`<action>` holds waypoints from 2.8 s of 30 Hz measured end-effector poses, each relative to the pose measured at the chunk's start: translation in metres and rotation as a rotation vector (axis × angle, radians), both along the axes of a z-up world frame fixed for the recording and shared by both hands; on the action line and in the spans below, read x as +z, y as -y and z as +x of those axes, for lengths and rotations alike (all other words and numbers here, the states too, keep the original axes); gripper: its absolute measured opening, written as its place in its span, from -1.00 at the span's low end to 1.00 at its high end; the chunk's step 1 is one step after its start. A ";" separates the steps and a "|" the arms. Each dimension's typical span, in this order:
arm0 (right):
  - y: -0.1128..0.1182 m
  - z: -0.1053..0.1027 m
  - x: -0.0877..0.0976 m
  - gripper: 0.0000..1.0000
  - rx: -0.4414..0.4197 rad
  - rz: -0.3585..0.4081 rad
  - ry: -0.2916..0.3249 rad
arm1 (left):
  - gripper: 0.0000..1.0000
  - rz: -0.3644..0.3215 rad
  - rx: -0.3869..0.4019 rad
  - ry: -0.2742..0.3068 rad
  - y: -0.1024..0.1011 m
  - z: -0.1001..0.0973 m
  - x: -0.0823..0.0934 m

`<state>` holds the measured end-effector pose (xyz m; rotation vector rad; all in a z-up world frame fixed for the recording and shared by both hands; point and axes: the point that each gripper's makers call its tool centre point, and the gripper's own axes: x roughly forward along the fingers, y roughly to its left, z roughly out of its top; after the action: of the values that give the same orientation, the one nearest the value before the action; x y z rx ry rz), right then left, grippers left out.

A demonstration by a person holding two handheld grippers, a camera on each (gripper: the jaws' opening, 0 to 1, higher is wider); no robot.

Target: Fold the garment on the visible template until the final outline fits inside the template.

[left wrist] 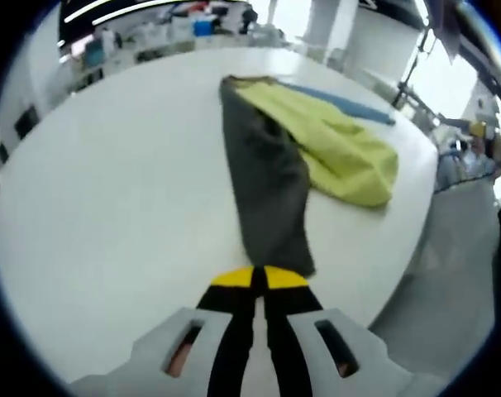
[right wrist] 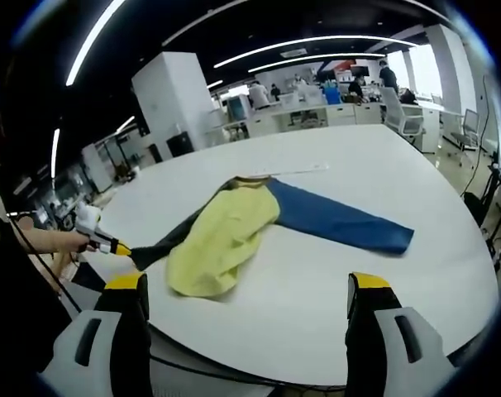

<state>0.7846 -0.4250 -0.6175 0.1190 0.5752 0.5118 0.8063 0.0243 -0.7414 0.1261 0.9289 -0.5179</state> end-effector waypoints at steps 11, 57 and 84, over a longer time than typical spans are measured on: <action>-0.007 0.004 0.001 0.99 0.009 -0.010 -0.002 | -1.00 0.060 0.011 0.025 -0.039 0.020 0.012; -0.032 0.016 -0.003 0.99 0.017 -0.059 -0.033 | -1.00 0.167 0.207 0.020 -0.165 0.087 0.022; -0.036 0.017 -0.013 0.99 0.004 -0.077 -0.065 | -1.00 0.251 0.380 -0.035 -0.223 0.118 -0.023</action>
<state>0.8013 -0.3888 -0.6301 0.0619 0.6580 0.4902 0.9238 0.2474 -0.7643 0.1631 1.0215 -0.0506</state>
